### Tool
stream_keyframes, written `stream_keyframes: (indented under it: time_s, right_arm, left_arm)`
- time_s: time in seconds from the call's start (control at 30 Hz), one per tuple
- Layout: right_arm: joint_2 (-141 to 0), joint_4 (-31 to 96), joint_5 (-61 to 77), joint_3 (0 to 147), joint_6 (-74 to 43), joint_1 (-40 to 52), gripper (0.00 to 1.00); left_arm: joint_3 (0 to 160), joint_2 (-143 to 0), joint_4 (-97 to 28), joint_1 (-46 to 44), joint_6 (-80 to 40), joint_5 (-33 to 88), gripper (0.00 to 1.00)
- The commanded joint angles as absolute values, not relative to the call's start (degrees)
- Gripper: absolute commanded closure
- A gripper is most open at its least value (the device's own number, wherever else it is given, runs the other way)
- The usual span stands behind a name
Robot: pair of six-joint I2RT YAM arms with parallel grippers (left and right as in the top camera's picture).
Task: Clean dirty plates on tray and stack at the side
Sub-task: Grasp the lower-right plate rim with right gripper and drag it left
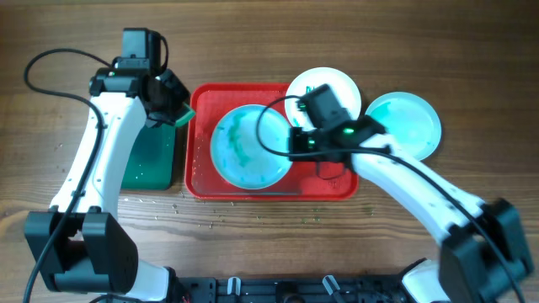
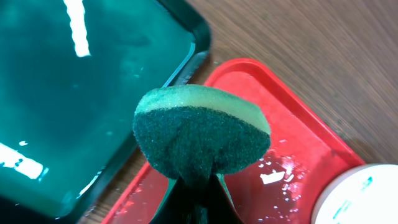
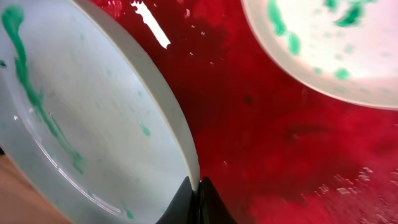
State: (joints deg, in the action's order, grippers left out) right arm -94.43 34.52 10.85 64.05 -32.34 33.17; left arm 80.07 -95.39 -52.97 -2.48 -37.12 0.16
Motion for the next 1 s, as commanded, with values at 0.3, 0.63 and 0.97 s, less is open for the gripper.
stream_keyframes:
  time_s: [0.3,0.63,0.97]
  right_arm:
    - [-116.33,35.48,11.66,78.50,-27.35,35.51,0.85]
    - [-120.81,29.56,14.85,78.50,-27.07,34.74,0.78]
    - [-120.99,29.61,15.11,78.50,-27.55,34.72,0.96]
  left_arm:
    - [79.70,-94.94,-55.18,-0.54,-36.18,-1.13,0.96]
    - [79.35,-96.16,-54.87,-1.54,-36.21,-1.10,0.96]
    - [67.44,-97.32,-47.59,-9.61,-24.73,-1.04,0.96]
